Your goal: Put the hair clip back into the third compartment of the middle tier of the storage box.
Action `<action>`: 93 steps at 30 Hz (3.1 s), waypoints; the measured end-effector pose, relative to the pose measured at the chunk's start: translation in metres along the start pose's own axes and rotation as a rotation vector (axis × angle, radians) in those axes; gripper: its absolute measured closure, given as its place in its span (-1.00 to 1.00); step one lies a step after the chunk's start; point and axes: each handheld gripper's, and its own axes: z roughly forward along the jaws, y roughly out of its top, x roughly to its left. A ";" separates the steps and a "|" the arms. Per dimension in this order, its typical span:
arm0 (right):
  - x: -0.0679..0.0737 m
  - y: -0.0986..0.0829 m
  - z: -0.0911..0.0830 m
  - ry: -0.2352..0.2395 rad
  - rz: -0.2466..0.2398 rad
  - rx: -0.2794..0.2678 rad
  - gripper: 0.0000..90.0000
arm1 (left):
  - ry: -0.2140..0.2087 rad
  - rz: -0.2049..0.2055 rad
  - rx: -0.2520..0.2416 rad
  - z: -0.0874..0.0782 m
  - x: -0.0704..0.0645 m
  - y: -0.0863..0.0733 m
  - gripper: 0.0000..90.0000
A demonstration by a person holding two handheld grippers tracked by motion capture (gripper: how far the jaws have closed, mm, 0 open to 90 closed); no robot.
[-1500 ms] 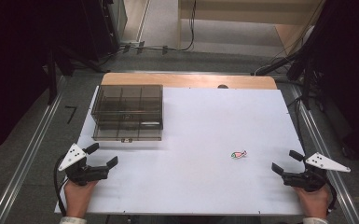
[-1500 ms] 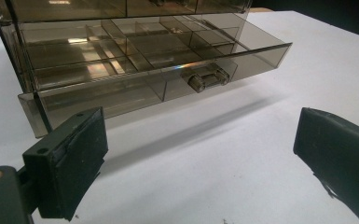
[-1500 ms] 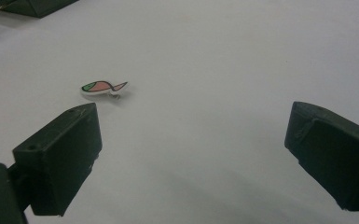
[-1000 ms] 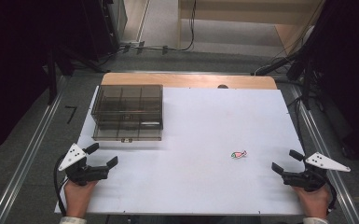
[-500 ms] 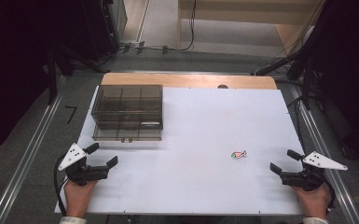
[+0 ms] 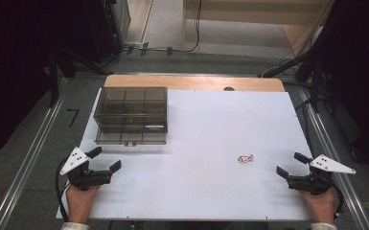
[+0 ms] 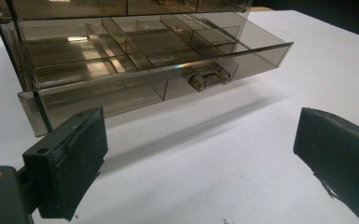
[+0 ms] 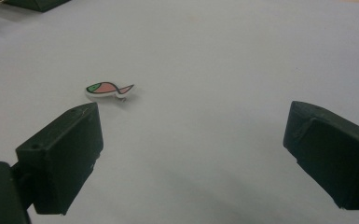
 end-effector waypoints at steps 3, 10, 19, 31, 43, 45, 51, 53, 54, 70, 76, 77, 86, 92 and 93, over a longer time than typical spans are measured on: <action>0.003 0.002 0.003 0.009 -0.011 0.003 -0.93 | -0.001 0.000 0.000 0.000 0.000 0.000 -0.93; 0.007 0.005 0.006 0.025 -0.023 0.003 -0.92 | -0.001 0.000 0.001 0.000 0.000 0.000 -0.93; 0.014 0.008 0.012 0.055 -0.037 0.016 -0.91 | -0.001 -0.001 0.000 0.000 0.000 0.000 -0.93; 0.020 0.010 0.021 0.089 -0.062 0.041 -0.91 | -0.002 0.000 0.000 0.000 0.000 0.000 -0.93; 0.027 0.014 0.029 0.121 -0.087 0.064 -0.89 | -0.001 0.000 0.001 0.000 0.000 0.000 -0.93; 0.028 0.014 0.030 0.123 -0.087 0.067 -0.89 | -0.001 0.000 0.001 0.000 0.000 0.000 -0.93; 0.031 0.016 0.033 0.137 -0.103 0.065 -0.80 | -0.002 0.000 0.001 0.000 0.000 0.000 -0.93; 0.031 0.016 0.033 0.137 -0.105 0.067 -0.80 | -0.002 0.000 0.001 0.000 0.000 0.000 -0.93; 0.032 0.017 0.034 0.139 -0.108 0.069 -0.80 | -0.002 0.000 0.000 0.000 0.000 0.000 -0.93; 0.041 0.022 0.044 0.180 -0.154 0.081 -0.64 | -0.003 0.000 0.000 0.000 0.000 0.000 -0.93; 0.044 0.024 0.047 0.191 -0.176 0.084 -0.52 | -0.003 0.000 0.000 0.000 0.000 0.000 -0.93; 0.044 0.024 0.048 0.196 -0.187 0.086 -0.50 | -0.003 -0.001 0.000 0.000 0.000 0.000 -0.93; 0.051 0.026 0.055 0.204 -0.256 0.128 -0.22 | -0.005 -0.002 0.001 0.000 0.001 0.000 -0.93; 0.059 0.030 0.063 0.181 -0.329 0.141 -0.03 | -0.004 -0.003 0.000 0.000 0.001 0.000 -0.93; 0.060 0.030 0.065 0.181 -0.337 0.146 -0.01 | -0.004 -0.004 0.000 0.000 0.001 0.000 -0.93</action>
